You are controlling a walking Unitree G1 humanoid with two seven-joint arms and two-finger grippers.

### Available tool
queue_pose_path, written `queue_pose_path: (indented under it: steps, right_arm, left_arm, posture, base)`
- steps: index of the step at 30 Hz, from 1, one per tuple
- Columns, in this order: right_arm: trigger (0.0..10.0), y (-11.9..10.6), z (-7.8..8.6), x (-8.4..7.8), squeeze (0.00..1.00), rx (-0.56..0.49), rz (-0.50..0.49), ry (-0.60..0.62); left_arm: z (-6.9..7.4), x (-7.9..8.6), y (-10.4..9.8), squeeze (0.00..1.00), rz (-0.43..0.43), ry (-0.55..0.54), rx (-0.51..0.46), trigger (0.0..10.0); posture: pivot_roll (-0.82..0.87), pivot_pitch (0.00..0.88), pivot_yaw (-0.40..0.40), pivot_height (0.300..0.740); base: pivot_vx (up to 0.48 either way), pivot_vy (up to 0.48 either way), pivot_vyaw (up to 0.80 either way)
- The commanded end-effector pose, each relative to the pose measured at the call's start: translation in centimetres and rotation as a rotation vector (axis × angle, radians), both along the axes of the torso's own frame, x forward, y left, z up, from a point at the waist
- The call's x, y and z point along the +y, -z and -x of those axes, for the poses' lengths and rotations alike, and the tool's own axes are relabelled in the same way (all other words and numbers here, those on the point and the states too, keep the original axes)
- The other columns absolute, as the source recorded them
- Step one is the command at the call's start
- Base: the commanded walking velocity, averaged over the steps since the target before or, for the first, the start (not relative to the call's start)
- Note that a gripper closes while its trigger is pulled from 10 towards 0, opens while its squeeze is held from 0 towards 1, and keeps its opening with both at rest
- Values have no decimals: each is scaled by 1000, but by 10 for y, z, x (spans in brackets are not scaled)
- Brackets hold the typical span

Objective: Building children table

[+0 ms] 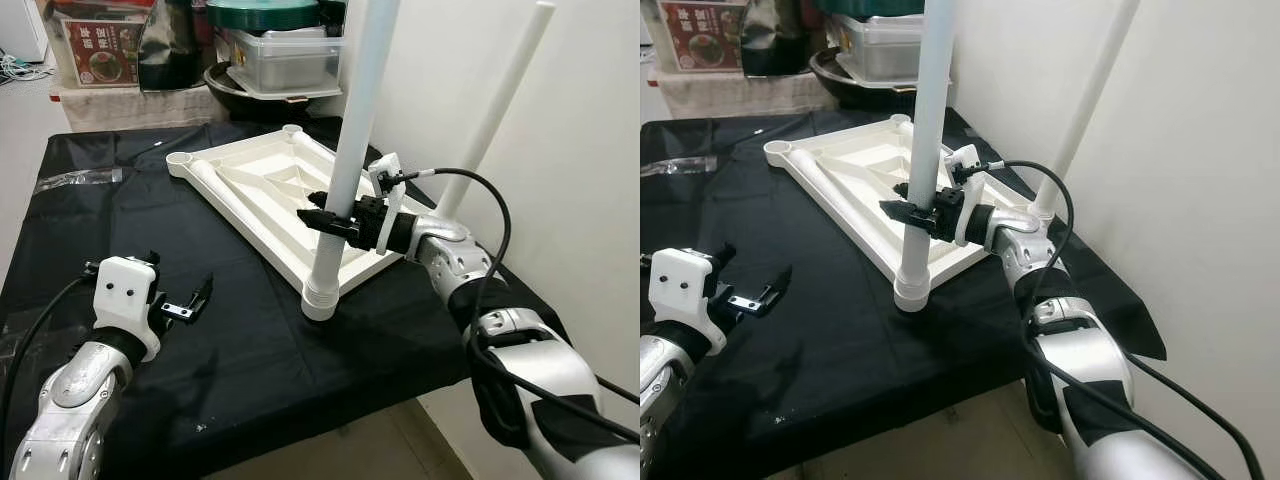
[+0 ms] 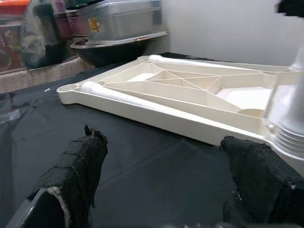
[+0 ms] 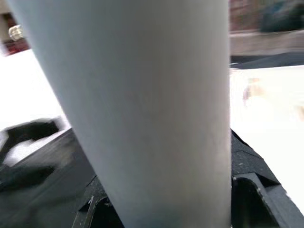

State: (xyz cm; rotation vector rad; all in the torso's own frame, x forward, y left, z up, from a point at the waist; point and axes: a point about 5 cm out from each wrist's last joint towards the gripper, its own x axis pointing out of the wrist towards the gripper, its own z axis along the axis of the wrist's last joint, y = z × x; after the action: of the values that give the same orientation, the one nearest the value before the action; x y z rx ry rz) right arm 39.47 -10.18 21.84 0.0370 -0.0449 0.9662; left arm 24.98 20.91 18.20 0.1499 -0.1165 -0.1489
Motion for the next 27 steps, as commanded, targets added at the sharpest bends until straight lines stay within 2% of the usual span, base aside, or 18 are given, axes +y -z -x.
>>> queue_pose_path:
  steps: [1, 2, 4, 5, 6, 7, 8, 10, 11, 13, 15, 23, 24, 27]
  right_arm:
    - [0, 12, -8, -9, 0, 79, -29, 248]
    - [0, 17, -10, -11, 0, 109, -28, 351]
    - [0, 18, -10, -11, 0, 110, -25, 365]
    - [0, 28, -10, -18, 0, 132, -49, 563]
    - [0, 53, 10, -9, 0, 215, -92, 792]
    - [0, 59, 17, -6, 0, 241, -107, 839]
    - [0, 59, 17, -6, 0, 241, -107, 839]
    - [0, 64, 32, 12, 0, 280, -134, 848]
    - [0, 60, 32, 16, 0, 284, -155, 870]
    - [0, 57, 31, 19, 0, 284, -169, 885]
    - [0, 42, 19, 15, 0, 246, -198, 907]
    - [0, 37, 20, 21, 0, 279, -196, 883]
    - [10000, 38, 23, 27, 0, 308, -193, 823]
    - [10000, 35, 27, 32, 0, 314, -184, 777]
  left_arm:
    - [0, -4, 3, 0, -5, 13, 5, 10000]
    - [0, -3, 3, 0, -4, 12, 5, 10000]
    - [1, -3, 3, 0, -4, 12, 5, 10000]
    - [0, -3, 3, 0, -2, 9, 4, 10000]
    - [-1, -3, 5, 0, 10, 1, 6, 10000]
    - [-2, -3, 6, 0, 14, -2, 7, 10000]
    - [-2, -3, 6, 0, 14, -2, 7, 10000]
    - [-6, -5, 8, 0, 26, -4, 9, 10000]
    - [-11, -7, 10, 0, 32, -1, 12, 10000]
    - [-13, -9, 11, 0, 35, 1, 15, 10000]
    - [-22, -13, 13, 0, 48, 19, 27, 10000]
    - [-24, -9, 18, 0, 77, 18, 66, 10000]
    - [-23, -8, 18, 0, 72, 19, 71, 10000]
    - [-22, -8, 19, 0, 68, 21, 74, 10000]
  posture:
    - [131, 0, -135, 740]
    - [131, 0, -135, 740]
    - [131, 0, -135, 740]
    - [131, 0, -133, 740]
    - [125, 0, -123, 740]
    - [125, 0, -123, 740]
    - [125, 0, -123, 740]
    - [120, 0, -115, 740]
    - [117, 0, -108, 740]
    - [117, 0, -108, 740]
    - [96, 0, -100, 740]
    - [98, 0, -97, 740]
    - [101, 0, -92, 740]
    - [102, 0, -93, 740]
  base:
    - [0, 0, 0]
    - [0, 0, 0]
    - [0, 0, 0]
    - [0, 0, 0]
    - [0, 0, 0]
    - [0, 0, 0]
    - [0, 0, 0]
    - [0, 0, 0]
    - [0, 0, 0]
    - [0, 0, 0]
    - [0, 0, 0]
    - [0, 0, 0]
    - [0, 0, 0]
    - [0, 0, 0]
